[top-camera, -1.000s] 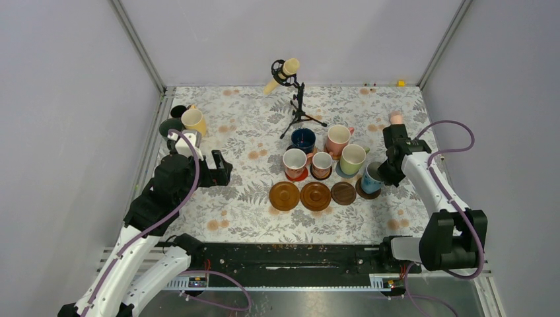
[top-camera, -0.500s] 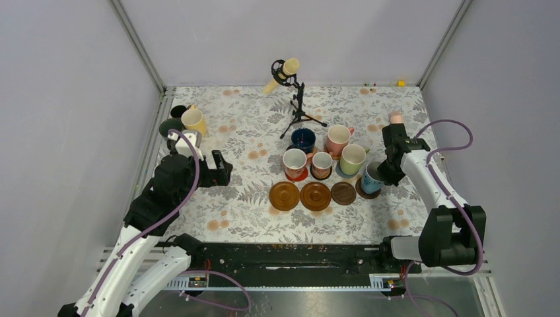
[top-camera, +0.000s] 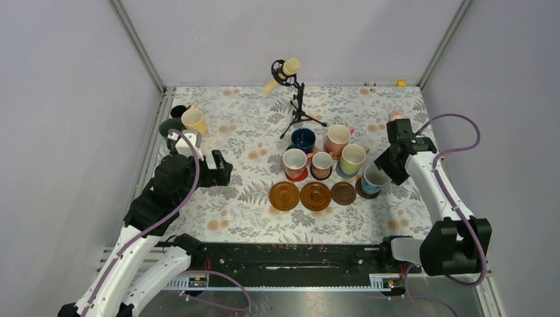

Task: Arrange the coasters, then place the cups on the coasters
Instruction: Place the cup on the coaster, then pick up the cup at the corner of the board.

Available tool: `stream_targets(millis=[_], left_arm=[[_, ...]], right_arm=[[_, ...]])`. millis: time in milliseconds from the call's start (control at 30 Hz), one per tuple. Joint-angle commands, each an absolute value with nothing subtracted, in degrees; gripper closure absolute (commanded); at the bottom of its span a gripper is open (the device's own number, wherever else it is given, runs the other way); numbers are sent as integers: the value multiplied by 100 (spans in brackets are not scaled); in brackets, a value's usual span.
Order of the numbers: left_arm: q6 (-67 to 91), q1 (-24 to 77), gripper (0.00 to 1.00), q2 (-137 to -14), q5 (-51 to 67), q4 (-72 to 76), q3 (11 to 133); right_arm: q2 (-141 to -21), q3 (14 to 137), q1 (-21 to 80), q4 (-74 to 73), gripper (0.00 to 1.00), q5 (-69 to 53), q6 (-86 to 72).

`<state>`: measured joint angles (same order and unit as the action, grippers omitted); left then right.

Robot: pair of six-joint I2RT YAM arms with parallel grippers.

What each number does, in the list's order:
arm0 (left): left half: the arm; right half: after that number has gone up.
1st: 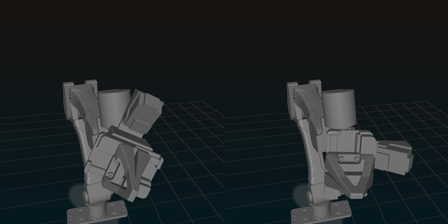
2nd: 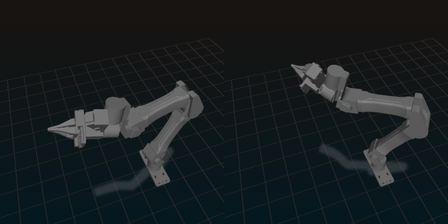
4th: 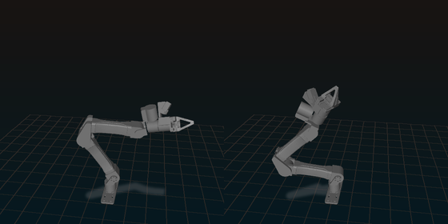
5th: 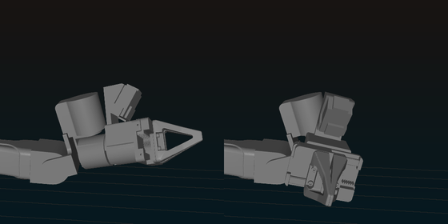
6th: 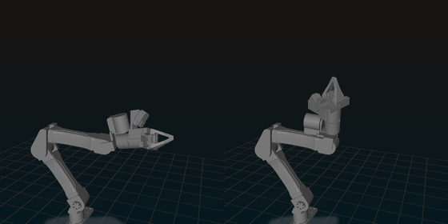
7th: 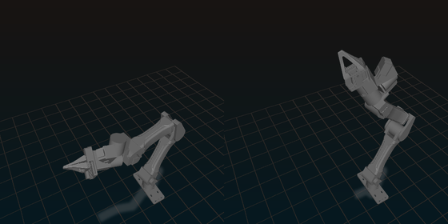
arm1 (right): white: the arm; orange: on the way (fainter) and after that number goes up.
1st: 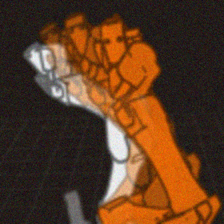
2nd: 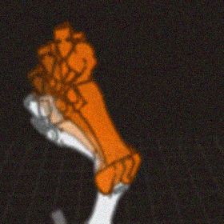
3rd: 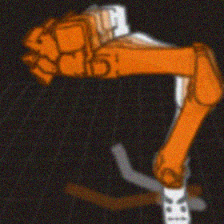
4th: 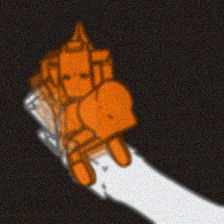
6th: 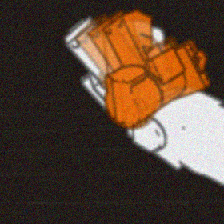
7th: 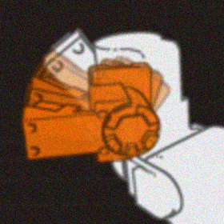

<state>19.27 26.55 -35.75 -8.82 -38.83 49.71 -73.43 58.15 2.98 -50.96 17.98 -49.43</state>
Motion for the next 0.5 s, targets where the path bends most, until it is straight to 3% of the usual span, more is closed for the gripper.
stream_targets(millis=[0,200,300,467], left_arm=[[1874,2617,1,-3650,-922,-3559,4969],[1947,2603,1,-3690,-1254,-3523,4897],[2068,2520,1,-3743,-1279,-3441,4812],[2419,2070,1,-4146,-1405,-3293,5024]], right_arm=[[-6836,6314,272,-5231,35,1633,-4670],[-5930,6311,281,-4624,24,834,-3736],[-5392,6162,281,-4236,2,178,-3268],[-4769,5957,296,-4179,0,-675,-3129]])
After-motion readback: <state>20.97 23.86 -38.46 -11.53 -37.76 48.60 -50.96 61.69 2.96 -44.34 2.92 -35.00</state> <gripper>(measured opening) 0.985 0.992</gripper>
